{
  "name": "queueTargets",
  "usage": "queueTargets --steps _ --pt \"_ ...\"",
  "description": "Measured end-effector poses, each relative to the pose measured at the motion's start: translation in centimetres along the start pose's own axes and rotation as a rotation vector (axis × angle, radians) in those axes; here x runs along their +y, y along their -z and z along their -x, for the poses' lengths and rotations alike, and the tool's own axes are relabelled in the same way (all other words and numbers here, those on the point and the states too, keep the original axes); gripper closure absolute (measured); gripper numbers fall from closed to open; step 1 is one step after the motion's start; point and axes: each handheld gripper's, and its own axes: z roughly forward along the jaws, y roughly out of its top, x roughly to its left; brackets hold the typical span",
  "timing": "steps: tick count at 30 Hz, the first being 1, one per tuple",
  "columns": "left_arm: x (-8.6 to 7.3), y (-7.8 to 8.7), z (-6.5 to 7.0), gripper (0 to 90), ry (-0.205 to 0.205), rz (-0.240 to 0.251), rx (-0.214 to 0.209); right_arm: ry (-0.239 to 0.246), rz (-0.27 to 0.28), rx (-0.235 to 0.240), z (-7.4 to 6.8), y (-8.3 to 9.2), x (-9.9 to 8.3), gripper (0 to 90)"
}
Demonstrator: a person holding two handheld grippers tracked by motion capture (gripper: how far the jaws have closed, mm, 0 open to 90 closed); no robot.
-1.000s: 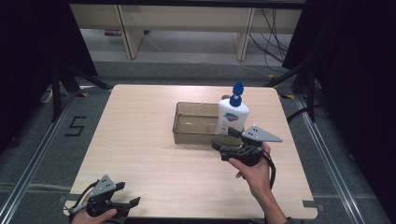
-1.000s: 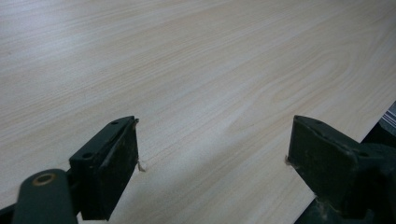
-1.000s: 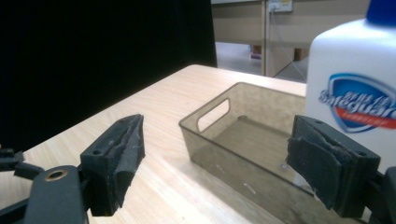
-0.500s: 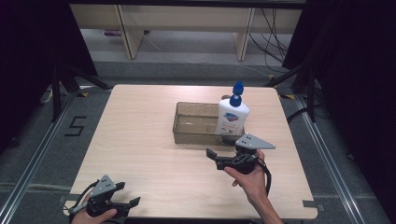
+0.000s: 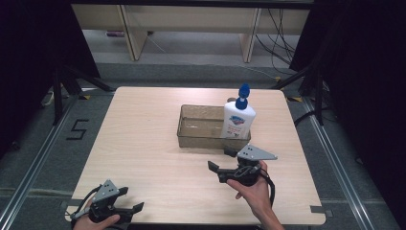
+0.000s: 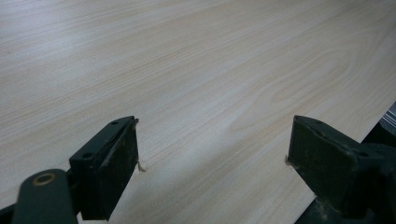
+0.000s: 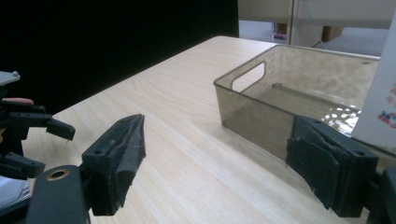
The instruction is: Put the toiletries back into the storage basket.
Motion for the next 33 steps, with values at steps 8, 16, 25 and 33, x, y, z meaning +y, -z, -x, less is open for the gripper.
queueTargets --steps 8,16,25,33 --pt "0.0 0.0 0.0 15.5 0.0 0.0 0.0 -0.006 -0.027 0.015 -0.4 -0.2 -0.8 19.1" --pt "0.0 0.0 0.0 15.5 0.0 0.004 0.0 0.006 -0.045 0.024 -0.4 -0.1 -1.5 17.8" --pt "-0.1 -0.2 0.1 15.5 0.022 0.026 0.006 -0.008 -0.075 0.03 -1.0 -0.1 -2.6 17.1" --pt "-0.1 -0.2 0.1 15.5 0.021 0.024 0.007 0.014 -0.097 0.03 -1.1 0.2 -3.4 16.5"
